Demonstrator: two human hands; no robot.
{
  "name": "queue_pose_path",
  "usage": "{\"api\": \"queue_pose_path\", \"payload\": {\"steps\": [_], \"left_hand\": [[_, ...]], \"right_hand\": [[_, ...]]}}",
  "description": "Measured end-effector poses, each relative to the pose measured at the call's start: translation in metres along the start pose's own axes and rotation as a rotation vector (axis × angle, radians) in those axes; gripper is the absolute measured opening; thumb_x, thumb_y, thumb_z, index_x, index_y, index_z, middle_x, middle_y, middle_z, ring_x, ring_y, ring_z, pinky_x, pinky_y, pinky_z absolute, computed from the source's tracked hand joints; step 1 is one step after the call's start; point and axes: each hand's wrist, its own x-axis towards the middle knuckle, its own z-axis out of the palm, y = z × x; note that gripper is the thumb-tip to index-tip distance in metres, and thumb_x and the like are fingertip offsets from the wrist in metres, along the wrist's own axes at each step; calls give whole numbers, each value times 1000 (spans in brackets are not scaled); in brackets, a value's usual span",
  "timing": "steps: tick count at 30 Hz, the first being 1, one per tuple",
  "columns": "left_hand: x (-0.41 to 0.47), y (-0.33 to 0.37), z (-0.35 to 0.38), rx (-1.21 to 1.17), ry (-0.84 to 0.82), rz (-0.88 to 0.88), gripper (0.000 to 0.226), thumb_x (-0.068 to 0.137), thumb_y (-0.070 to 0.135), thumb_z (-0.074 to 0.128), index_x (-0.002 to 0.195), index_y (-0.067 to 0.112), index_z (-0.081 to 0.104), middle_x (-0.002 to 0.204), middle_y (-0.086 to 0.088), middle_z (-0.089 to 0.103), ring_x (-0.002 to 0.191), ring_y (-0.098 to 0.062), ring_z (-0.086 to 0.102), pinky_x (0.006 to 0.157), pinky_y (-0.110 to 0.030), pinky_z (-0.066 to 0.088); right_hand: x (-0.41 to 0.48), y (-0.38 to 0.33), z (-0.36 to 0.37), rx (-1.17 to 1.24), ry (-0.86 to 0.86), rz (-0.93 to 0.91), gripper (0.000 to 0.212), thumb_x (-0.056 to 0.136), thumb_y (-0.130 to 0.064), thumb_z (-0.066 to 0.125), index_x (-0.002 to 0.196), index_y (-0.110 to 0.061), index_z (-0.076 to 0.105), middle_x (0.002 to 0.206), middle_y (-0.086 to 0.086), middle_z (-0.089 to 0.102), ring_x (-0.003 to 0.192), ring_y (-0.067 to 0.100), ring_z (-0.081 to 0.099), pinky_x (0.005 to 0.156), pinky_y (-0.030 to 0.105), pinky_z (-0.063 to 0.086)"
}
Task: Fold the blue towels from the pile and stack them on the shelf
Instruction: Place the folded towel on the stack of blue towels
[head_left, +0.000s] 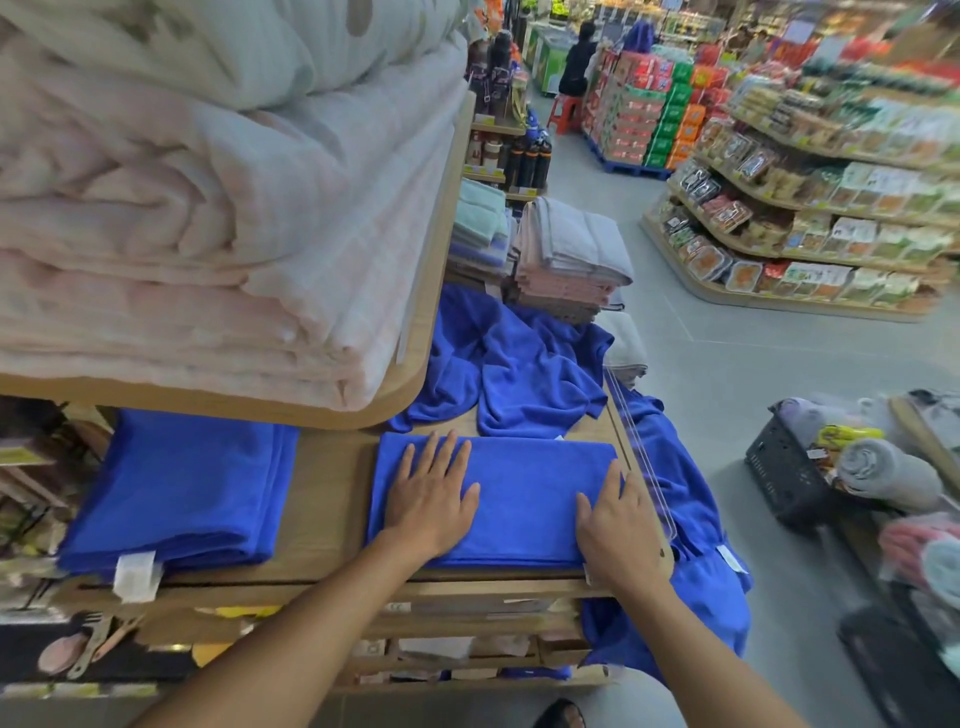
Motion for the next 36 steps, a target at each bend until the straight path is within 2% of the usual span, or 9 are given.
{"api": "queue_pose_path", "payload": {"steps": [3, 8, 11, 14, 16, 23, 26, 29, 36], "left_hand": [[-11, 14, 0, -26, 20, 42, 78, 100, 62, 15, 163, 17, 4, 171, -1, -4, 156, -17, -12, 126, -46, -5], [-39, 38, 17, -42, -26, 65, 108, 81, 85, 0, 162, 13, -1, 170, -1, -8, 155, -16, -16, 125, -48, -10], [-39, 40, 18, -35, -13, 54, 125, 70, 97, -6, 162, 12, -3, 170, -2, -9, 155, -16, -16, 123, -50, -12], [-39, 41, 19, -32, -19, 53, 140, 58, 106, -4, 161, 12, -3, 170, -3, -9, 155, -17, -16, 121, -51, -17], [-39, 41, 19, -30, -30, 54, 142, 56, 108, 1, 161, 12, -4, 170, -3, -9, 155, -18, -17, 121, -51, -19], [-40, 40, 17, -32, -41, 67, 150, 49, 111, 5, 161, 12, -7, 170, -3, -13, 154, -18, -21, 120, -53, -19], [-40, 40, 17, -31, -34, 65, 150, 49, 111, 5, 161, 11, -8, 169, -4, -13, 154, -19, -21, 120, -52, -19], [-40, 40, 16, -21, -31, 69, 149, 51, 111, 6, 161, 11, -8, 169, -4, -13, 154, -19, -21, 120, -53, -19], [-43, 38, 18, -56, 24, 99, 139, 61, 106, 15, 162, 10, 6, 171, -5, 1, 156, -20, -11, 122, -53, -14]], "right_hand": [[0, 9, -10, -133, -18, 7, 67, 103, -25, 44, 158, 0, 15, 153, 20, 42, 135, 37, 45, 109, 39, 37], [17, 7, -27, -201, -131, 13, 43, 100, -18, 49, 137, 0, 38, 133, 19, 55, 119, 36, 56, 95, 39, 43], [29, -2, -44, -123, -251, 34, 25, 96, -9, 50, 120, 0, 51, 117, 16, 63, 105, 33, 63, 75, 35, 44], [39, -11, -59, 15, -350, 145, 11, 90, -10, 59, 101, -6, 56, 93, 10, 62, 80, 24, 59, 64, 35, 45], [40, -15, -65, 185, -385, 287, 26, 84, -17, 71, 98, -12, 49, 85, 1, 52, 71, 15, 49, 56, 29, 40], [44, -9, -63, 723, -366, 534, 74, 85, -39, 79, 144, -8, 46, 147, 9, 47, 129, 35, 48, 93, 42, 42], [43, -6, -71, 848, -361, 523, 58, 82, -37, 79, 131, -12, 59, 132, 9, 61, 115, 33, 60, 96, 45, 51], [40, -14, -88, 885, -360, 313, 24, 85, -21, 74, 108, -18, 71, 112, 10, 75, 99, 30, 72, 93, 50, 59], [28, -82, -131, 829, -357, 4, 43, 75, -33, 73, 117, -29, 65, 104, 7, 74, 94, 29, 74, 81, 49, 62]]}}
